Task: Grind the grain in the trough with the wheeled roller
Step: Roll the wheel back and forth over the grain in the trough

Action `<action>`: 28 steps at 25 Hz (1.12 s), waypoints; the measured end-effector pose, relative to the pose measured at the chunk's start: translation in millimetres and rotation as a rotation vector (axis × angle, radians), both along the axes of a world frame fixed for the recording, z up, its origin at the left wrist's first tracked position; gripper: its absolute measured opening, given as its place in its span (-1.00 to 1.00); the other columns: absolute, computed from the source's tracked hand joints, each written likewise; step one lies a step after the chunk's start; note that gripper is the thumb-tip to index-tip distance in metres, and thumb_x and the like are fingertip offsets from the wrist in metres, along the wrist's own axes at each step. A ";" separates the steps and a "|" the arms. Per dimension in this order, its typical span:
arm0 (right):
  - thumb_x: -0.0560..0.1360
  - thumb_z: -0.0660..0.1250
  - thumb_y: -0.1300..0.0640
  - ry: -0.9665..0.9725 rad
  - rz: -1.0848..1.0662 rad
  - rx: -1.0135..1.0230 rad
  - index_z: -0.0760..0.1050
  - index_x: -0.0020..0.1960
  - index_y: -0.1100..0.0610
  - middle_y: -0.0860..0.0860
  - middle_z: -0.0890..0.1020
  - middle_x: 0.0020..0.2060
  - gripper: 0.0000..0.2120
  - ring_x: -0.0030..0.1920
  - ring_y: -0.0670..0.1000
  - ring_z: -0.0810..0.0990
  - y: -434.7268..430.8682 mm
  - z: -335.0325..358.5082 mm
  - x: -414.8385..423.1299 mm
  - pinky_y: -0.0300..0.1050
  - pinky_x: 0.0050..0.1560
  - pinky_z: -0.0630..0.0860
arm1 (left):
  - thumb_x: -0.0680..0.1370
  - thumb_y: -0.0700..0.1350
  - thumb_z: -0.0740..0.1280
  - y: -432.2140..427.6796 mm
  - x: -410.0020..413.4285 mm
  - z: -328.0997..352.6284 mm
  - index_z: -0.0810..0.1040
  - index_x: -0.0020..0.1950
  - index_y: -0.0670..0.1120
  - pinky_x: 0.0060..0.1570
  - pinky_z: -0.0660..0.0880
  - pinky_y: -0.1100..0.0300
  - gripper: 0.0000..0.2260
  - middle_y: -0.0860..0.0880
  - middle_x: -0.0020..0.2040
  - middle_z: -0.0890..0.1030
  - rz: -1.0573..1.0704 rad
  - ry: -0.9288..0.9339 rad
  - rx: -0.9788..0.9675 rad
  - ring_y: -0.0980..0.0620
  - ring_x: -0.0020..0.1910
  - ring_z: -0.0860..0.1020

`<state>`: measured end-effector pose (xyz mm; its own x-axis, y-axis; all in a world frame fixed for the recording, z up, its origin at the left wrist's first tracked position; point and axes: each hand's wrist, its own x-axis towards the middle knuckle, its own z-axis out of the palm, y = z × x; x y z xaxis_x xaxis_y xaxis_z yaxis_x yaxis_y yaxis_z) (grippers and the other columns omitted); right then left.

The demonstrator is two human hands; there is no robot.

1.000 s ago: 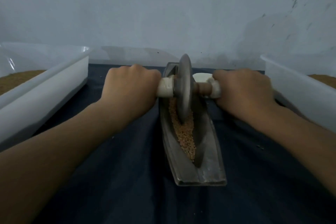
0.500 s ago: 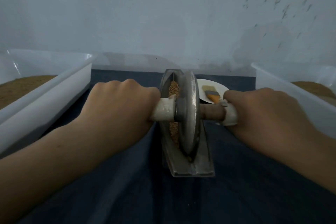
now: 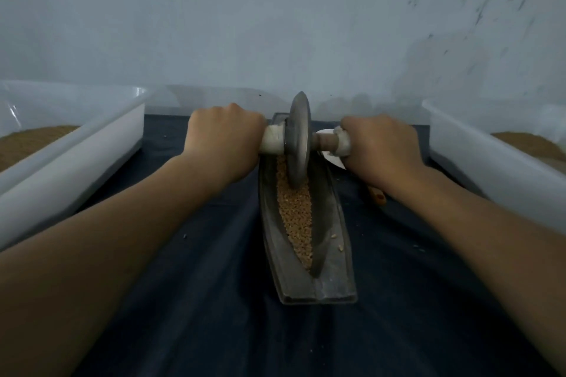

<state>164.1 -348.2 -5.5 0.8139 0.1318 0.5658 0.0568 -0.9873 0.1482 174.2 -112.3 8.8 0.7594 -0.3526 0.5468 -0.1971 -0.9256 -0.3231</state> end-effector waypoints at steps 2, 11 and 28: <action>0.46 0.34 -0.09 0.041 0.038 -0.010 0.35 -0.16 -0.04 -0.02 0.50 -0.33 -0.79 -0.31 0.13 0.43 -3.2 -3.5 -31.6 -0.11 -0.39 0.23 | 0.50 -0.01 0.33 8.4 -26.9 -3.0 0.39 -0.18 0.05 -0.40 0.21 0.13 -0.86 0.03 -0.38 0.22 -0.037 -0.027 0.023 -0.14 -0.35 0.46; 0.36 0.32 -0.12 0.016 0.092 -0.115 0.26 -0.21 -0.09 -0.05 0.41 -0.47 -0.76 -0.47 0.14 0.43 -7.4 14.5 -102.1 -0.16 -0.48 0.20 | 0.24 0.06 0.50 33.3 -88.6 3.1 0.22 -0.30 0.05 -0.40 -0.07 0.33 -0.58 0.06 -0.47 0.20 -0.170 -0.046 0.030 0.01 -0.53 0.11; 0.32 0.10 -0.25 0.054 0.173 -0.037 0.16 -0.19 -0.19 -0.12 0.37 -0.50 -0.80 -0.50 0.07 0.42 -10.1 20.6 -129.6 -0.04 -0.50 0.43 | 0.35 0.12 0.26 43.9 -108.1 2.7 0.19 -0.23 0.07 -0.44 0.03 0.27 -0.74 0.05 -0.46 0.40 -0.237 -0.135 0.056 -0.14 -0.56 0.43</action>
